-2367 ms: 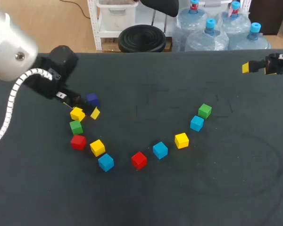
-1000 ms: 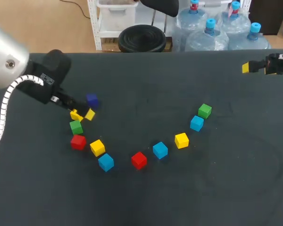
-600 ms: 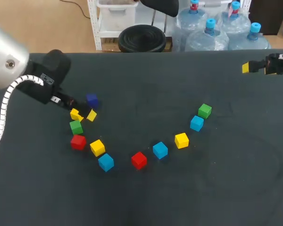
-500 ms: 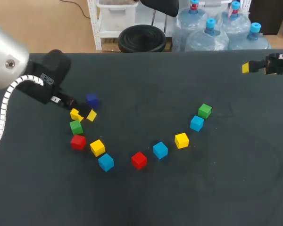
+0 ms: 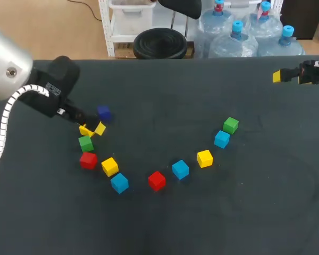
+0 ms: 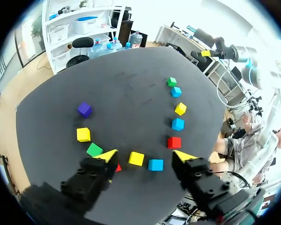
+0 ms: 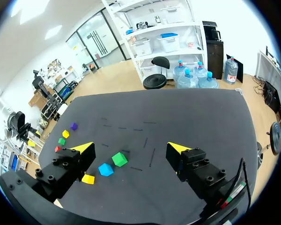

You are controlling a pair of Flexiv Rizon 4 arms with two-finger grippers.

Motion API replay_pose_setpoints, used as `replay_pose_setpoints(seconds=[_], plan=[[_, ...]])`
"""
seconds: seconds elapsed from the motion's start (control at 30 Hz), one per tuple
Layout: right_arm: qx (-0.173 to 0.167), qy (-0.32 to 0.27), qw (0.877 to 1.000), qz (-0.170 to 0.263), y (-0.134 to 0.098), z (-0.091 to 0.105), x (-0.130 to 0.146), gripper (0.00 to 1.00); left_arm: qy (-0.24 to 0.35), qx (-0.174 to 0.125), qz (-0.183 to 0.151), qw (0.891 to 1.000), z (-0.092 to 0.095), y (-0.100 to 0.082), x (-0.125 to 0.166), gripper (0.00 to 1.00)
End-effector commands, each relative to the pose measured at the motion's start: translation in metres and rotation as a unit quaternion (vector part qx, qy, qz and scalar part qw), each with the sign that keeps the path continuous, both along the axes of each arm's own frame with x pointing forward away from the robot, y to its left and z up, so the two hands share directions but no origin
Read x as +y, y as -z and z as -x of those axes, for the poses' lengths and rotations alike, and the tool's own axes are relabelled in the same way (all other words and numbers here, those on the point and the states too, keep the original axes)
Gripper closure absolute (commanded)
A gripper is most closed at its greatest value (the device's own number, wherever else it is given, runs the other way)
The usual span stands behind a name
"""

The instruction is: Place the blue cubes, place green cubes on the blue cubes, place the yellow cubes on the green cubes, then place the red cubes on the yellow cubes, and place purple cube on the red cubes.

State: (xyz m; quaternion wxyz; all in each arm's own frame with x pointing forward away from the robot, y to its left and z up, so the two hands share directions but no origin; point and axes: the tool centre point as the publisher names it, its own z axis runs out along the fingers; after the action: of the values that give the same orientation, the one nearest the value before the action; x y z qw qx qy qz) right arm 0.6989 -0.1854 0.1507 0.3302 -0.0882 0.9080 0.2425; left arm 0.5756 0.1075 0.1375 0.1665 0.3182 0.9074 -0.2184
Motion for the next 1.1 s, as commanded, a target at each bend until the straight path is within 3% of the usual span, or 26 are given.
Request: replay_pose_setpoints(seconds=[0.03,0.2,0.23,0.3,0.33,0.37,0.8,0.83,0.9,1.0,1.1], plan=[[0.0,0.0,1.0,0.0,0.0,0.0,0.0,0.0,0.0,0.0,0.0,1.0,0.0,0.0,0.0,1.0],[0.0,0.0,1.0,0.0,0.0,0.0,0.0,0.0,0.0,0.0,0.0,1.0,0.0,0.0,0.0,1.0],[0.0,0.0,1.0,0.0,0.0,0.0,0.0,0.0,0.0,0.0,0.0,1.0,0.0,0.0,0.0,0.96],[0.0,0.0,1.0,0.0,0.0,0.0,0.0,0.0,0.0,0.0,0.0,1.0,0.0,0.0,0.0,0.59],[0.0,0.0,1.0,0.0,0.0,0.0,0.0,0.0,0.0,0.0,0.0,1.0,0.0,0.0,0.0,0.22],[0.0,0.0,1.0,0.0,0.0,0.0,0.0,0.0,0.0,0.0,0.0,1.0,0.0,0.0,0.0,0.0],[0.0,0.0,1.0,0.0,0.0,0.0,0.0,0.0,0.0,0.0,0.0,1.0,0.0,0.0,0.0,0.0],[0.0,0.0,1.0,0.0,0.0,0.0,0.0,0.0,-0.003,-0.002,-0.012,1.0,0.0,0.0,0.001,0.0],[0.0,0.0,1.0,0.0,0.0,0.0,0.0,0.0,0.022,-0.002,-0.066,0.998,0.001,-0.006,-0.009,0.0],[0.0,0.0,1.0,0.0,0.0,0.0,0.0,0.0,0.07,0.027,-0.173,0.982,-0.001,-0.012,-0.034,0.0],[0.0,0.0,1.0,0.0,0.0,0.0,0.0,0.0,0.098,0.05,-0.227,0.968,0.0,-0.01,-0.05,0.0]])
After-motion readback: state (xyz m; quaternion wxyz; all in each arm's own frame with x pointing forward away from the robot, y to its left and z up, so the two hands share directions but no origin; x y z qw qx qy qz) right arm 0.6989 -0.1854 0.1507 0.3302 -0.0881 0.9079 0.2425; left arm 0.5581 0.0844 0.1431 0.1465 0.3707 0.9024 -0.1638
